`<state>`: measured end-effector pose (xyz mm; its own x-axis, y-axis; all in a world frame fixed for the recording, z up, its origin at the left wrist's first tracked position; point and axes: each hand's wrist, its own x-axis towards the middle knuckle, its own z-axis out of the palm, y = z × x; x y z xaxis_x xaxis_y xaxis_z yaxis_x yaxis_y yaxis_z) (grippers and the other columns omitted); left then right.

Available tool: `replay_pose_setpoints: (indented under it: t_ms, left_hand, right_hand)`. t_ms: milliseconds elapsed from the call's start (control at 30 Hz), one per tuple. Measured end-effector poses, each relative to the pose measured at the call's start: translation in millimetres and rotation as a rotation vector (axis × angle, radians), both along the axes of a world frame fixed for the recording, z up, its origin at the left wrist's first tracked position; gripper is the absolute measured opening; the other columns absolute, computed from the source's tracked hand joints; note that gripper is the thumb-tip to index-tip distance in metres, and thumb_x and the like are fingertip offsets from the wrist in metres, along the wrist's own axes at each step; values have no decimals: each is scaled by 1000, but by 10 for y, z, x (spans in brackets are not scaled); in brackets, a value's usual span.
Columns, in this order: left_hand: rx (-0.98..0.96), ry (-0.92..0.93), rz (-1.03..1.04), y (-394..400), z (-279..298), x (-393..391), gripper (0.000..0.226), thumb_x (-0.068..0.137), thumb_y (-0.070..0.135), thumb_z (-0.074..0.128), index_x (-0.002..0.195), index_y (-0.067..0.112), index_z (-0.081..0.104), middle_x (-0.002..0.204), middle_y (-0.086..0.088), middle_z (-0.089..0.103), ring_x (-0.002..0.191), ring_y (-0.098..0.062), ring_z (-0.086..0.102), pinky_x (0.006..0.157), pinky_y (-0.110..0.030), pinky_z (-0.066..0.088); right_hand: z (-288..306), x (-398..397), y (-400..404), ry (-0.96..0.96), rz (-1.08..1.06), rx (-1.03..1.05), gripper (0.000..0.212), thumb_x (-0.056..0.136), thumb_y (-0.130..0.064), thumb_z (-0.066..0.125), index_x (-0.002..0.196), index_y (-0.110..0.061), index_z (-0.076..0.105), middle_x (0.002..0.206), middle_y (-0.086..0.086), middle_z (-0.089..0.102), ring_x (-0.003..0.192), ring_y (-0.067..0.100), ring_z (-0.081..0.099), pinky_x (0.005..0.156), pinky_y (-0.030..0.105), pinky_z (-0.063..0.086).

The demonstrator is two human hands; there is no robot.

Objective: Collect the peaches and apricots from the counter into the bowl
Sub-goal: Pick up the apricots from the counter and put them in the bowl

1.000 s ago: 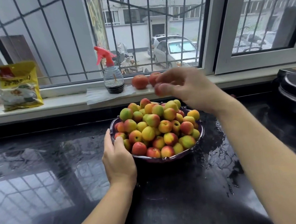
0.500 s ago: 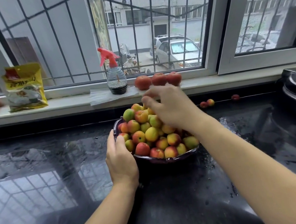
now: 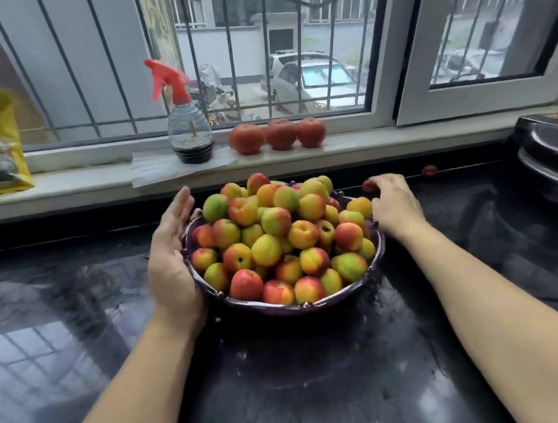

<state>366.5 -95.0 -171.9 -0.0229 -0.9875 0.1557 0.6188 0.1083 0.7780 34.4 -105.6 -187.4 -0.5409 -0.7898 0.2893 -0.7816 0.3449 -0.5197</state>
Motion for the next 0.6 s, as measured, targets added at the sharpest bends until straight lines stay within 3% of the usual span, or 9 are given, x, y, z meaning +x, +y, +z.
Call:
replay_pose_setpoints:
  t_ms: [67,167,233,300,367,433,533,600]
  left_hand:
    - [1,24,-29,5,2,-18,50,108,40,37,144,14,60,150,-3,59,139,-20,56,123,-47,37]
    - [-12,24,-55,6,24,-18,58,98,46,45,143,14,62,146,-4,61,141,-22,54,124,-50,34]
    - [-16,30,-56,5,25,-8,67,86,51,51,141,14,64,143,-5,63,142,-22,54,124,-51,33]
    - [-28,29,-62,9,28,-10,68,83,53,51,137,15,67,137,-4,67,139,-22,57,123,-52,35]
    - [-31,36,-75,-13,8,-11,64,87,53,49,135,17,68,135,-3,68,137,-22,59,123,-52,36]
    - [-25,37,-75,-19,3,-8,58,96,51,43,137,17,66,143,-4,63,138,-22,57,123,-51,35]
    - [-12,60,-93,-44,-13,-2,52,107,49,35,135,19,67,149,-5,58,137,-21,58,123,-51,36]
    - [-7,54,-96,-36,-1,2,52,100,51,43,133,19,68,148,-4,60,134,-19,61,122,-50,38]
  right_hand:
    - [4,-19,-126,99,39,62,54,99,-12,46,152,-20,39,162,6,26,139,37,39,112,46,36]
    - [51,-44,-343,281,48,333,59,100,-16,50,155,-23,29,166,7,14,138,42,39,106,50,42]
    - [54,-72,-447,376,29,395,50,99,-17,50,148,-16,37,156,15,27,128,46,47,97,49,46]
    - [21,-116,-510,398,-10,328,33,101,-13,46,133,-7,47,137,19,40,116,47,53,87,46,47]
    - [-6,-108,-519,315,-30,262,25,102,-10,44,125,-3,51,131,22,43,112,46,54,86,44,44]
    - [60,-52,-468,165,15,145,27,101,-19,54,125,-5,57,128,21,52,111,42,57,89,40,45]
    - [394,172,-190,-109,117,-179,24,95,-33,66,110,-15,69,102,2,70,98,24,65,76,25,44]
    - [706,426,100,-258,272,-343,15,91,-39,68,97,-26,71,90,-8,72,93,15,68,71,19,47]
